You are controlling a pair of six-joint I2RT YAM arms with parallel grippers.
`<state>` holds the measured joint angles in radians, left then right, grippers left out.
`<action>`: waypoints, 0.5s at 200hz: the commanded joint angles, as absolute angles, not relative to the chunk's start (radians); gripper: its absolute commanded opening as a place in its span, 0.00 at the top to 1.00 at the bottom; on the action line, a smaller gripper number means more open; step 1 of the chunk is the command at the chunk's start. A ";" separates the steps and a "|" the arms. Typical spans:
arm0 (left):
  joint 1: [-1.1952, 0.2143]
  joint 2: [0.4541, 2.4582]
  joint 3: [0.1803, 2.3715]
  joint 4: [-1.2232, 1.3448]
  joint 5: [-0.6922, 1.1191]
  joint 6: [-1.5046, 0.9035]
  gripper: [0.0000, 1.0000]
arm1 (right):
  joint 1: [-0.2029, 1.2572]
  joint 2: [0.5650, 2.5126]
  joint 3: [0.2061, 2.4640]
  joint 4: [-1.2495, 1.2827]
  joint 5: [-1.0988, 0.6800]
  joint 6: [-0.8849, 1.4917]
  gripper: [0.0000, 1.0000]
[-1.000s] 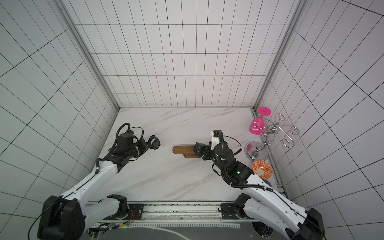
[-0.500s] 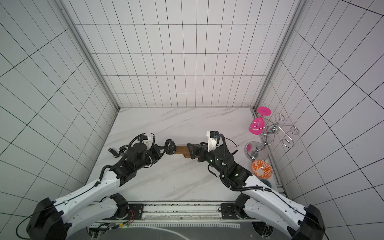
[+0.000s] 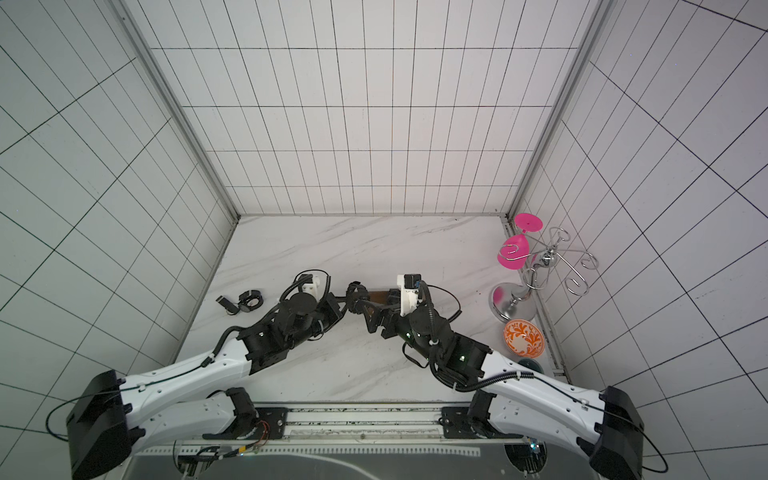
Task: Place watch on stand
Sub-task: Pick up the watch at the center of the board.
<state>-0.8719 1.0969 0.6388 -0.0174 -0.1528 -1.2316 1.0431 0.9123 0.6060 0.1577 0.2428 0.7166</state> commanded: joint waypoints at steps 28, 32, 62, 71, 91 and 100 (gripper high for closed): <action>-0.913 1.113 0.690 0.015 -0.219 -1.252 1.00 | 1.069 0.946 0.592 0.218 0.285 0.763 0.06; -0.916 1.114 0.691 0.015 -0.220 -1.252 1.00 | 1.069 0.949 0.592 0.220 0.283 0.764 0.07; -0.935 1.121 0.703 0.017 -0.230 -1.249 1.00 | 1.072 0.982 0.594 0.241 0.270 0.772 0.11; -0.938 1.124 0.707 0.016 -0.231 -1.244 1.00 | 1.072 0.990 0.595 0.246 0.270 0.771 0.13; -0.940 1.117 0.713 0.009 -0.239 -1.239 1.00 | 1.073 1.002 0.600 0.248 0.271 0.772 0.15; -0.940 1.114 0.713 0.007 -0.241 -1.236 1.00 | 1.073 1.005 0.599 0.253 0.269 0.770 0.16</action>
